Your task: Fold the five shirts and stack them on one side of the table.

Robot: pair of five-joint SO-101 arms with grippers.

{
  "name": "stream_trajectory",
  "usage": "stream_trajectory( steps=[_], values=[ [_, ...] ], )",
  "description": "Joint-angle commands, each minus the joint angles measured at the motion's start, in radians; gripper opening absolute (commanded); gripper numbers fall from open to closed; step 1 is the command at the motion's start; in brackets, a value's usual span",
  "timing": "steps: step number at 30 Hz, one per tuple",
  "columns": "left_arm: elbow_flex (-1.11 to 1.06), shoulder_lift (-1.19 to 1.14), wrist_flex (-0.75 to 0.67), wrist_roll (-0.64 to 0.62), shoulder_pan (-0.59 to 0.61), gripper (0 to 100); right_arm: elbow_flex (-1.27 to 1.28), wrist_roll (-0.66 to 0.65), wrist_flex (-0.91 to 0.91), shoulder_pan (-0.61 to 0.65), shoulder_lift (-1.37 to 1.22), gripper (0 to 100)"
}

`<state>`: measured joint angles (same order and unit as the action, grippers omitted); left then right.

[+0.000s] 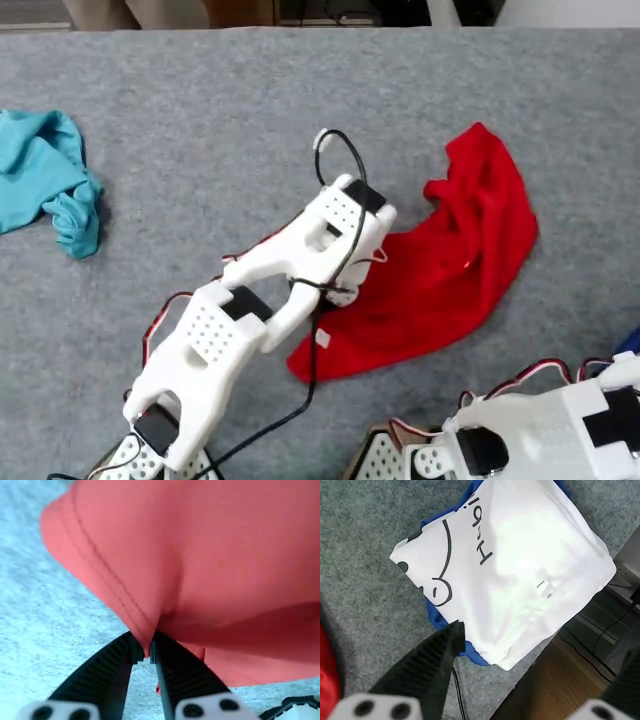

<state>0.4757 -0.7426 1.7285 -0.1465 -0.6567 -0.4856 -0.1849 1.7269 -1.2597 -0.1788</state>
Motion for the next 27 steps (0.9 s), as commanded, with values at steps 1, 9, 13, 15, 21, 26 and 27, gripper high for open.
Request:
stream_trajectory(
  steps=[1,9,13,15,21,26,27],
  values=[
    [0.127,0.022,0.031,0.002,0.028,2,-0.045,-0.005,0.005,0.025,0.01,46.1],
    [0.269,0.127,0.031,0.003,0.049,2,-0.14,0.103,-0.002,0.447,0.059,42.6],
    [0.265,0.145,0.031,-0.003,0.043,2,-0.228,0.222,-0.061,0.757,0.033,31.1],
    [0.247,0.15,0.031,-0.003,0.04,2,-0.234,0.278,-0.146,0.865,-0.013,25.5],
    [0.206,0.153,0.031,-0.005,0.051,2,-0.237,0.342,-0.305,1.023,-0.257,16.7],
    [0.209,0.154,0.031,-0.005,0.051,2,-0.242,0.345,-0.356,1.05,-0.473,16.7],
    [0.209,0.154,0.031,-0.005,0.051,2,-0.242,0.345,-0.365,1.047,-0.51,16.7]
  ],
)
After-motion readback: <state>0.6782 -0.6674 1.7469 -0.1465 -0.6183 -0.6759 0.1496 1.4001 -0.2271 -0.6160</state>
